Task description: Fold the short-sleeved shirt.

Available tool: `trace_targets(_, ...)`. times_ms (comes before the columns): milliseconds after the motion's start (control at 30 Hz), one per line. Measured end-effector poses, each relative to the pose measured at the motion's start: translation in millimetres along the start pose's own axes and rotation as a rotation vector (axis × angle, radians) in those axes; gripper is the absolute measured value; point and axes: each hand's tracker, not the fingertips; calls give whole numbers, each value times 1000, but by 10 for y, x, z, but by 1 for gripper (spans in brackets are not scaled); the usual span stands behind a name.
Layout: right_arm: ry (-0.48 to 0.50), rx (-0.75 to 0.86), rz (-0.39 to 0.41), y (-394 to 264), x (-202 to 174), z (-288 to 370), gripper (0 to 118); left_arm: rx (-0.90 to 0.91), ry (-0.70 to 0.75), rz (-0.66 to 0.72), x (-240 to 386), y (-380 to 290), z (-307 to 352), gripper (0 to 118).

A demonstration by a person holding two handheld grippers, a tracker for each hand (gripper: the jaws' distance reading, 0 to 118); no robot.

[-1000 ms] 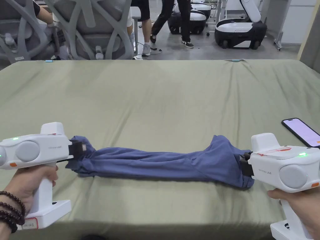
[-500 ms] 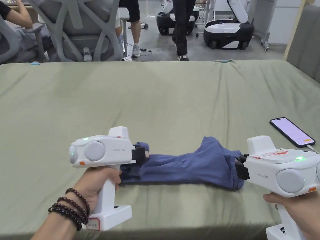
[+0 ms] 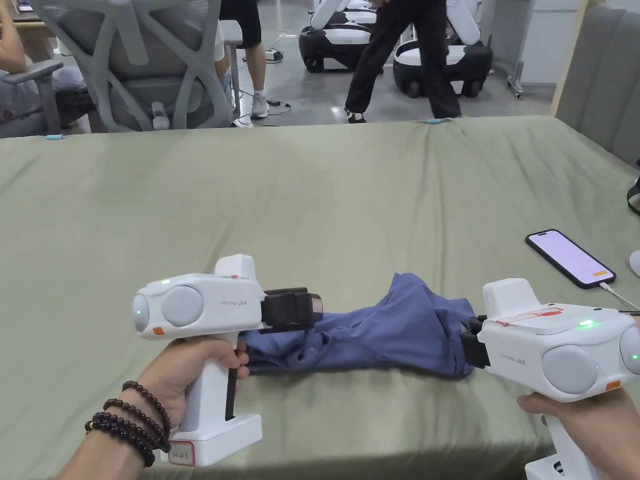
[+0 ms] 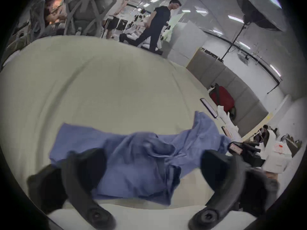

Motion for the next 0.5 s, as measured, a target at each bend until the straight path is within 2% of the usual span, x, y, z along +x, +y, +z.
trace_targets(100, 5, 5, 0, 16, -33, -7, 0, 58, 13, -42, 43, 67, 239, 110)
trace_targets(133, 8, 8, 0, 21, -46, -8, 0, 61, 21, -40, 20, 84, 291, 102)
trace_targets(167, 12, 13, -2, 25, -58, -7, 0, 66, 24, -36, 85, 54, 392, 80)
trace_targets(200, 17, 17, -4, 31, -73, -5, 0, 81, 21, -29, 46, 41, 437, 54)
trace_targets(233, 22, 20, -5, 40, -87, -6, 0, 91, 15, -26, 5, 25, 471, 21)
trace_targets(267, 27, 22, -5, 47, -99, -10, 0, 95, 14, -23, -24, 5, 482, 0)
trace_targets(333, 33, 24, -3, 56, -127, -14, 0, 104, 66, -19, -167, 1, 406, 0)
trace_targets(500, 46, 24, 6, 57, -147, -2, 0, 62, 23, -3, -192, -129, 258, 0)
